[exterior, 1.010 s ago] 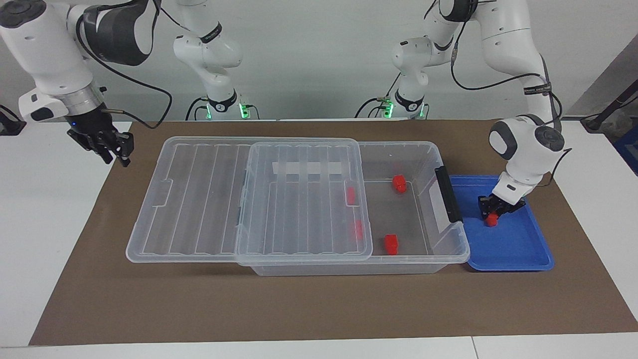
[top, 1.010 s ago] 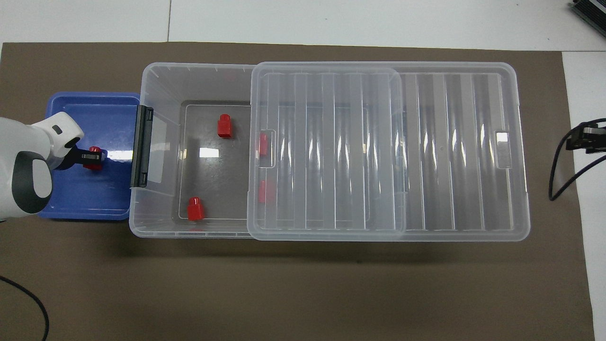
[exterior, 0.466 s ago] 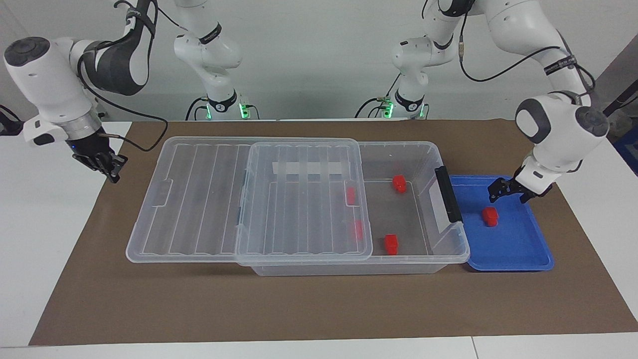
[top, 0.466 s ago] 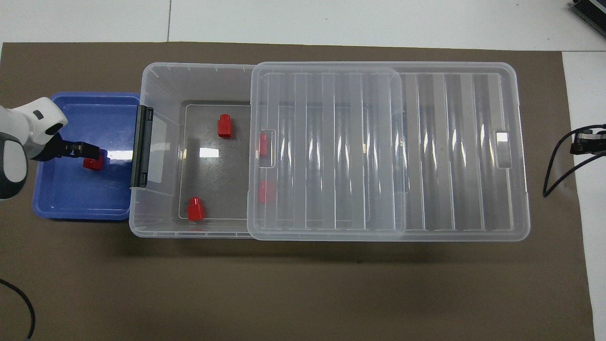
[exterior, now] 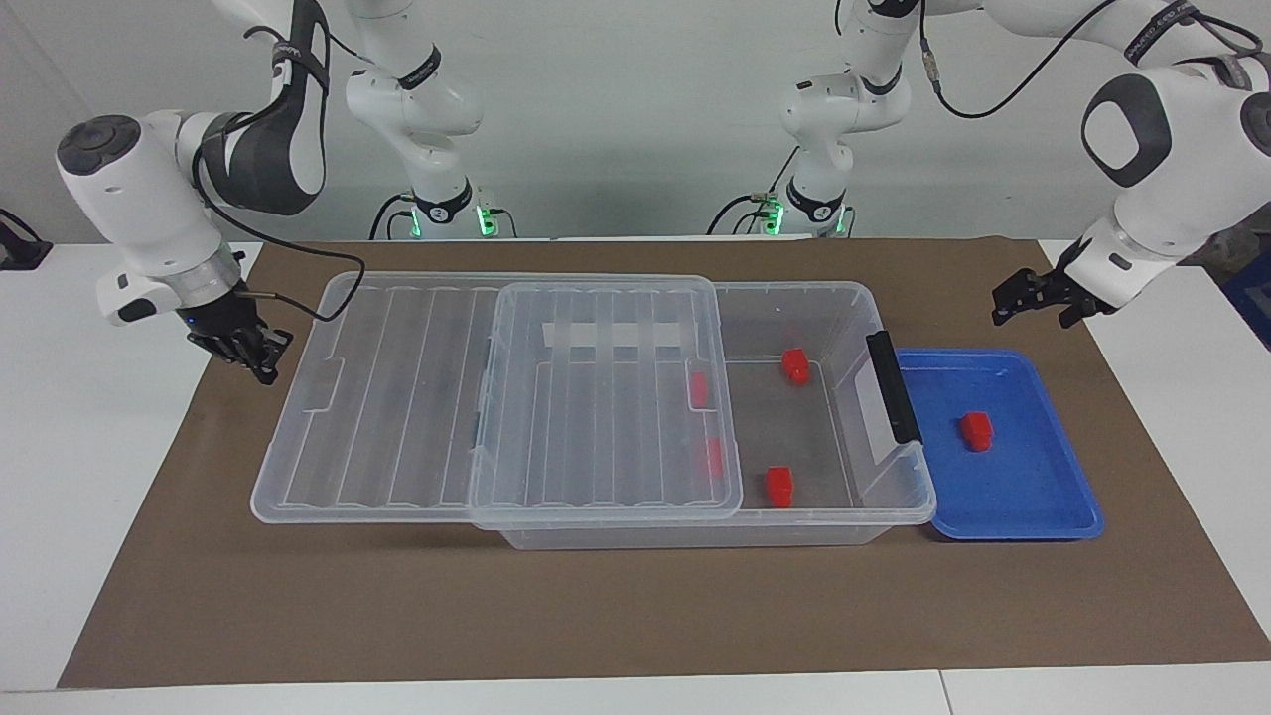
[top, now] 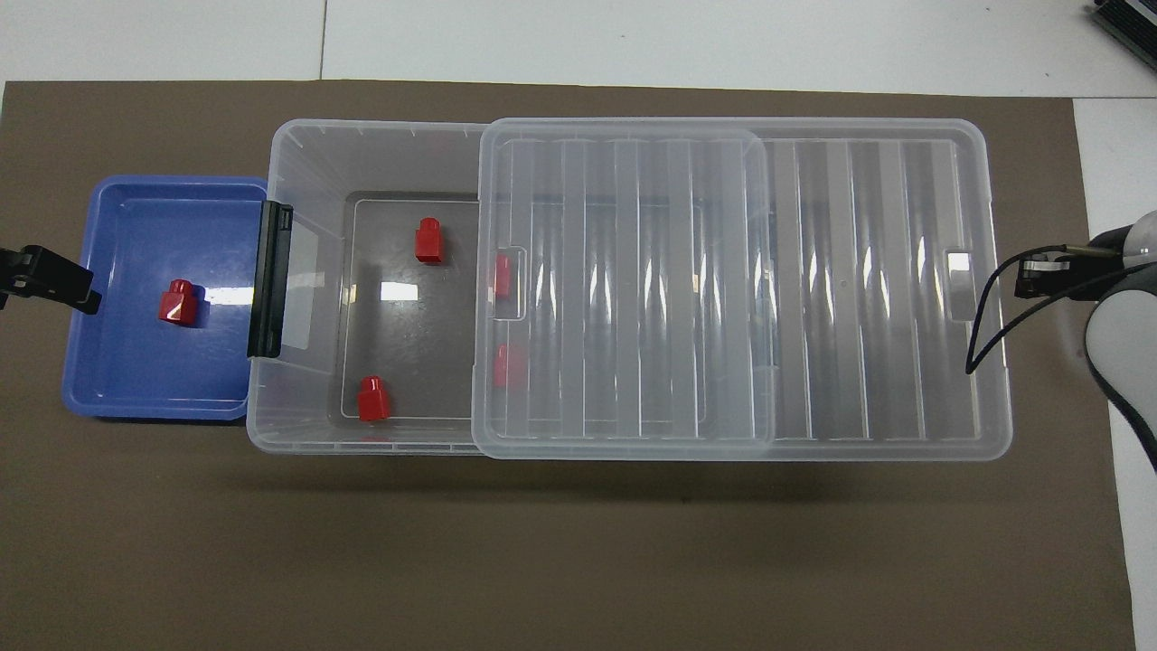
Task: Place red block in blue tray from box
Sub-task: 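Slide the box lid closed with the right gripper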
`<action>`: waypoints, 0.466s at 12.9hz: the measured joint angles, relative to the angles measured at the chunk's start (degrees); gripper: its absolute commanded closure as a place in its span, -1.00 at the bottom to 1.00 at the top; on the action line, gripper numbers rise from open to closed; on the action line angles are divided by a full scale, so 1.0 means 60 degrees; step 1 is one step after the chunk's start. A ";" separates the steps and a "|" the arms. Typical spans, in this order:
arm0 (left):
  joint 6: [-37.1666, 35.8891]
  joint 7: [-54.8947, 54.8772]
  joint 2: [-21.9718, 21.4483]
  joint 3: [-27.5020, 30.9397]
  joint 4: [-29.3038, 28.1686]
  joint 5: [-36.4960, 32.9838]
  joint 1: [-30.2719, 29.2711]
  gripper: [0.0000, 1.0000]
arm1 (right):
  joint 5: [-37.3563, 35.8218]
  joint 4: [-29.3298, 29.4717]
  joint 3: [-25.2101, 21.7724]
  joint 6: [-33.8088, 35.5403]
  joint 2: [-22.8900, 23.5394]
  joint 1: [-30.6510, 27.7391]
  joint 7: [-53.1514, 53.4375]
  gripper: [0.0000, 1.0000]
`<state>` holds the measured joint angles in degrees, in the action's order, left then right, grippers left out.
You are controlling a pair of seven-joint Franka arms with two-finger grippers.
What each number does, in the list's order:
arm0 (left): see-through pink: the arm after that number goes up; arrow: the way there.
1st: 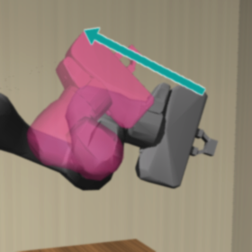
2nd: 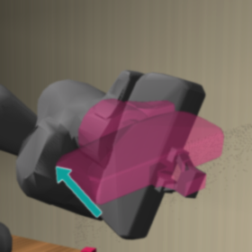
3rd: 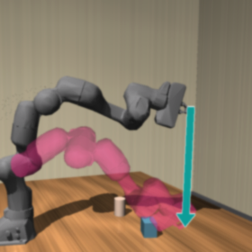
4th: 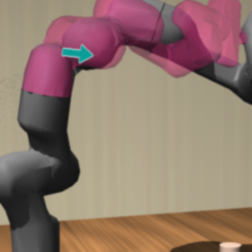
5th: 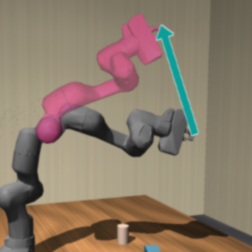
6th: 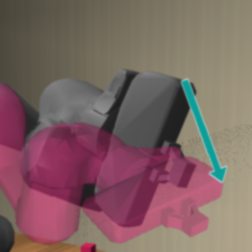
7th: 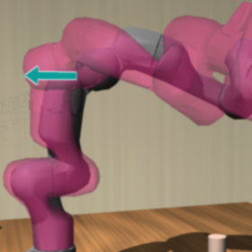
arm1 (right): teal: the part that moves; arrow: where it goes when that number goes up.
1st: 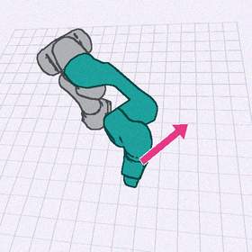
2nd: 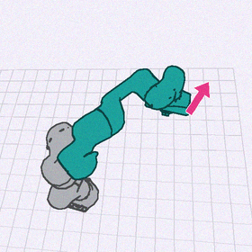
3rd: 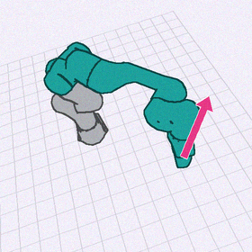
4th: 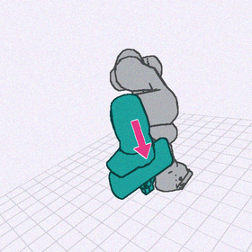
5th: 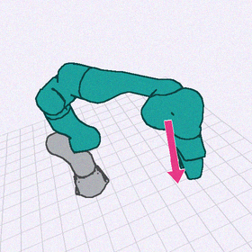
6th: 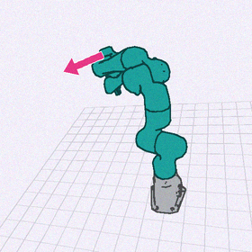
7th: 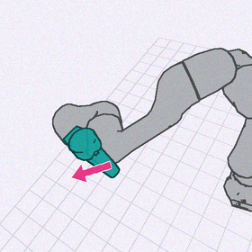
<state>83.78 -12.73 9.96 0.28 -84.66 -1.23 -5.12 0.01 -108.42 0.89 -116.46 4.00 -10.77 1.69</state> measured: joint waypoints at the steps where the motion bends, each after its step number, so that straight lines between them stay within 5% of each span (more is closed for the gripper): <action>1: -0.0364 0.0009 -0.0126 -0.0004 0.0279 -0.0057 0.0064 -1.00 | 0.0120 -0.0091 0.0021 -0.0089 -0.0002 0.0060 0.0000 1.00; 6: -0.0782 0.0014 -0.1094 0.0025 -0.0096 -0.0090 0.0778 -1.00 | 0.0592 -0.0147 0.0056 -0.0118 -0.0195 0.1104 0.0000 1.00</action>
<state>79.09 -12.64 3.39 0.43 -85.24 -1.77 -0.45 3.56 -109.31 1.23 -117.17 2.83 -4.14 1.69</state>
